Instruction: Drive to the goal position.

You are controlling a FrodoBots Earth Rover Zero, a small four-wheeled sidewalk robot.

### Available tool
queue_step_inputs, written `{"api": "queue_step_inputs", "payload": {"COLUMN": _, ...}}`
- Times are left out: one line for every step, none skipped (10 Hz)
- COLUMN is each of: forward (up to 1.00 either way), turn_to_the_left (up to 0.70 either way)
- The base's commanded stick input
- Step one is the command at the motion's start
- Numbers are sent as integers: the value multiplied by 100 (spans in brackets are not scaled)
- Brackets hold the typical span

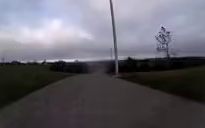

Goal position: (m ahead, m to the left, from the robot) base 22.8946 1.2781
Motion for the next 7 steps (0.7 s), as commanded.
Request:
{"api": "queue_step_inputs", "payload": {"forward": 85, "turn_to_the_left": 0}}
{"api": "queue_step_inputs", "payload": {"forward": 85, "turn_to_the_left": 0}}
{"api": "queue_step_inputs", "payload": {"forward": 85, "turn_to_the_left": 0}}
{"api": "queue_step_inputs", "payload": {"forward": 85, "turn_to_the_left": 0}}
{"api": "queue_step_inputs", "payload": {"forward": 85, "turn_to_the_left": 0}}
{"api": "queue_step_inputs", "payload": {"forward": 85, "turn_to_the_left": 0}}
{"api": "queue_step_inputs", "payload": {"forward": 85, "turn_to_the_left": 0}}
